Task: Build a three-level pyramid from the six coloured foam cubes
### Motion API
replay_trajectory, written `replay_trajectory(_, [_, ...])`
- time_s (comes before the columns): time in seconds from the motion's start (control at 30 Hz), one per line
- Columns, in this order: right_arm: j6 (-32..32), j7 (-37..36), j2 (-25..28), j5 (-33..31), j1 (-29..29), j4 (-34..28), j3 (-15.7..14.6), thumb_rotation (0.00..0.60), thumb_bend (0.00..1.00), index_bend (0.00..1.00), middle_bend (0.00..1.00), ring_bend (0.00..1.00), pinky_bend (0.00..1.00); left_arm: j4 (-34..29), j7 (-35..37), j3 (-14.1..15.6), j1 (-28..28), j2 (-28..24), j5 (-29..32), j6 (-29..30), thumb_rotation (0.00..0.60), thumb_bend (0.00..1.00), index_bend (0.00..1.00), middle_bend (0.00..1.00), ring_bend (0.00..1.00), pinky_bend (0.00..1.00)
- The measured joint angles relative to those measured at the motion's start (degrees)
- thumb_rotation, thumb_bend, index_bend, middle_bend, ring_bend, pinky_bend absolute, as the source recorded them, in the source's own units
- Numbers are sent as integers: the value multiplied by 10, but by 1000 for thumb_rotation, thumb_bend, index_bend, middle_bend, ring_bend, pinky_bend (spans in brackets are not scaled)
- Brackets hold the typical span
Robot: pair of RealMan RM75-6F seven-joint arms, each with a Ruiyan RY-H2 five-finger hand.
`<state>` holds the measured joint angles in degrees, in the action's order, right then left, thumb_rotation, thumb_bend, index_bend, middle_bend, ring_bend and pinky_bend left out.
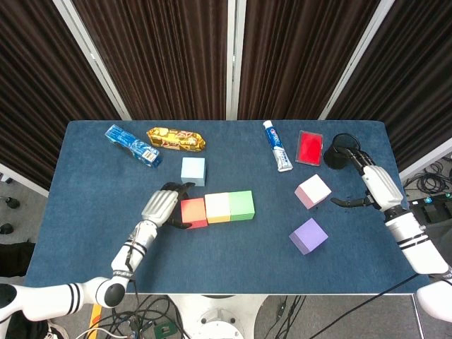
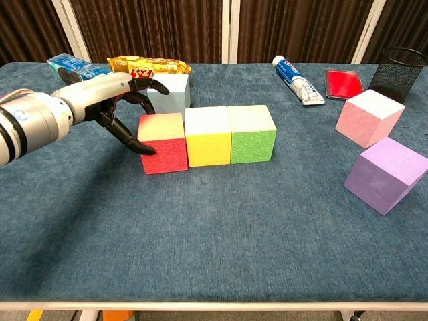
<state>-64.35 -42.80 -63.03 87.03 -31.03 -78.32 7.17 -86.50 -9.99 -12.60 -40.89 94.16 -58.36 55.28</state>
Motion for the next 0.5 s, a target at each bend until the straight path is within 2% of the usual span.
replay_trajectory(0.13, [0, -2, 0, -1, 0, 2, 0, 600, 26, 0, 142, 0, 0, 8, 11, -3, 1, 4, -6, 5, 600, 92, 137, 241, 152, 112])
replay_trajectory(0.4, [1, -5, -2, 0, 0, 7, -1, 600, 26, 0, 141, 0, 0, 16, 16, -4, 1, 11, -9, 7, 600, 92, 137, 239, 140, 112])
replay_trajectory(0.5, [2, -4, -4, 0, 0, 8, -2, 600, 26, 0, 141, 0, 0, 16, 16, -2, 1, 11, -11, 4, 600, 93, 137, 313, 132, 112])
